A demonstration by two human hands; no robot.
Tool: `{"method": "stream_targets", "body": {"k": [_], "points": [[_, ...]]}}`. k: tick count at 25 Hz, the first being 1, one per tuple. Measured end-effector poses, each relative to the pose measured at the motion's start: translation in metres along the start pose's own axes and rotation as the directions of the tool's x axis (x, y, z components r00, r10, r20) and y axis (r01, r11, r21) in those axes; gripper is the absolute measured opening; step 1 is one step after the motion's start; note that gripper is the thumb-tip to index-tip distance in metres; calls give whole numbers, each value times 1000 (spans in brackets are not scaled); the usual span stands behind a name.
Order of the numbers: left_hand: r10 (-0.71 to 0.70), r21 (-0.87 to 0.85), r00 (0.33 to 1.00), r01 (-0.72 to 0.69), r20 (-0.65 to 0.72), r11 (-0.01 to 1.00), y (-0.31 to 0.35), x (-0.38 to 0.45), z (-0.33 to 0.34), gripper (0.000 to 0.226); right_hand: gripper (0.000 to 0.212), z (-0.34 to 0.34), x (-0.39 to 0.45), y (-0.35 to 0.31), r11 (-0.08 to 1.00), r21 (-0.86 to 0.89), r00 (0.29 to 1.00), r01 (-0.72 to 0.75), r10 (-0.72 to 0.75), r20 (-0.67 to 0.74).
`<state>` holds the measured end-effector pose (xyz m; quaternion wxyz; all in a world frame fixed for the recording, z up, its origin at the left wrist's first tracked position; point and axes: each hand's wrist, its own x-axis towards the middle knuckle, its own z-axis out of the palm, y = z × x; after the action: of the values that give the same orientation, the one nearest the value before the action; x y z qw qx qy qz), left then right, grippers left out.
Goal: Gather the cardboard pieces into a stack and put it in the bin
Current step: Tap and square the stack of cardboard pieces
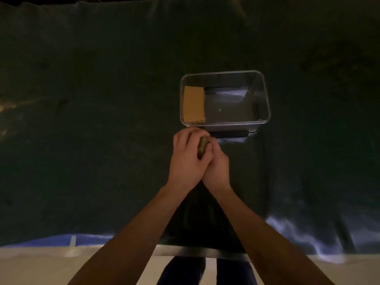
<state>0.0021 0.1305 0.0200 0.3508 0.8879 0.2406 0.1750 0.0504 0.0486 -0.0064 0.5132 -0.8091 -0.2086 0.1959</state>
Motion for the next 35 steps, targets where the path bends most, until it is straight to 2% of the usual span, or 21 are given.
{"method": "stream_targets", "body": {"k": [1,3,5,8,12,13,15,18,19,22,26,29,33,35], "points": [[81,89,996,-83,27,993,-3,-1,3,26,31,4,-2,7,999,-17,999,-43,43,-7],[238,248,965,-259,111,934,-16,-10,15,24,30,10,-9,32,975,-194,994,-111,113,-5],[315,341,937,-349,154,873,-23,-17,25,24,31,11,-16,48,928,-353,991,-120,134,16],[308,333,943,-332,126,882,-21,-9,23,26,39,10,-8,45,929,-349,990,-126,140,15],[291,276,932,-344,217,897,-25,-6,15,31,35,12,0,43,878,-475,994,-49,88,59],[295,273,926,-355,238,894,-25,-5,12,36,36,11,0,44,883,-467,994,-53,92,62],[294,289,926,-356,237,889,-26,-4,3,51,41,8,-1,43,934,-342,991,-100,124,47],[264,248,960,-280,97,927,-29,-10,-8,71,49,4,0,41,962,-223,985,-158,168,31],[266,240,956,-288,120,927,-31,-15,-8,75,46,4,0,42,958,-240,985,-160,172,32],[301,290,893,-401,333,869,-37,-25,-5,76,38,7,-3,44,948,-292,991,-124,135,18],[311,334,920,-378,239,863,-40,-18,-11,83,43,8,-6,42,956,-276,994,-102,109,12],[304,342,870,-442,388,829,-48,-22,-12,84,36,10,-8,42,940,-329,995,-85,94,12],[319,306,855,-458,409,835,-43,-22,-10,88,46,11,-6,42,939,-325,991,-115,130,24],[334,236,848,-453,411,860,-40,-21,-10,87,45,9,-7,43,946,-305,992,-108,122,27]]}}
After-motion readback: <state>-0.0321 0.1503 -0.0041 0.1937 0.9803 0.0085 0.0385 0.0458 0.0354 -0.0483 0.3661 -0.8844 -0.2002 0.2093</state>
